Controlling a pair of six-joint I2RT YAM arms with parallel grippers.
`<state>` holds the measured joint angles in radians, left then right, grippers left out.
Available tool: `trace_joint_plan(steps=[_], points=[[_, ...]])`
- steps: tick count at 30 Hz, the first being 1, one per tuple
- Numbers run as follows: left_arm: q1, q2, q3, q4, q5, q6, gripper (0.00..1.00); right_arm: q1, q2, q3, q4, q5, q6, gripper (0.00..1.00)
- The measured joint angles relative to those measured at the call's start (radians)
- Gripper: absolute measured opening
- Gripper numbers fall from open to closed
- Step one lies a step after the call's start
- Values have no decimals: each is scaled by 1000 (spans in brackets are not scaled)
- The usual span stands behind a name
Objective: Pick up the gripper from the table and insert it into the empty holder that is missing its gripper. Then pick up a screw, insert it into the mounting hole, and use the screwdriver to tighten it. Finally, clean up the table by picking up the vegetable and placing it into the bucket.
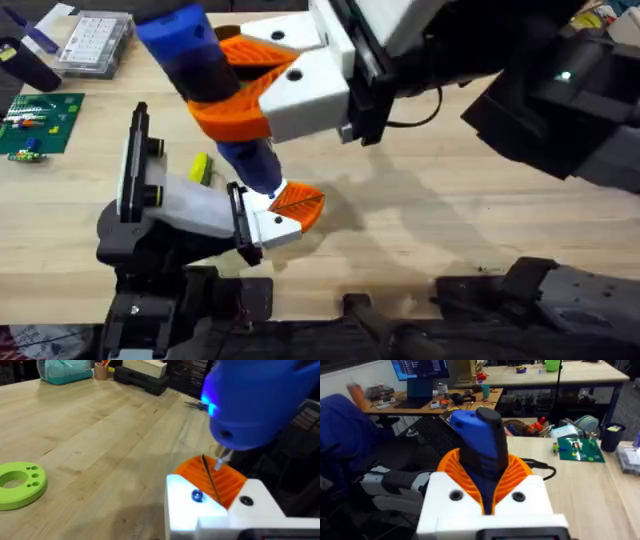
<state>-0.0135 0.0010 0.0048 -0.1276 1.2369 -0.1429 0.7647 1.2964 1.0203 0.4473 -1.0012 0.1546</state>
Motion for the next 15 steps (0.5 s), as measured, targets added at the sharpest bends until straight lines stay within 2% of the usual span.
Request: trace_joint_plan(steps=[15], points=[[0, 0, 0, 0, 0, 0, 12, 3, 47, 0, -2, 9, -32, 55]])
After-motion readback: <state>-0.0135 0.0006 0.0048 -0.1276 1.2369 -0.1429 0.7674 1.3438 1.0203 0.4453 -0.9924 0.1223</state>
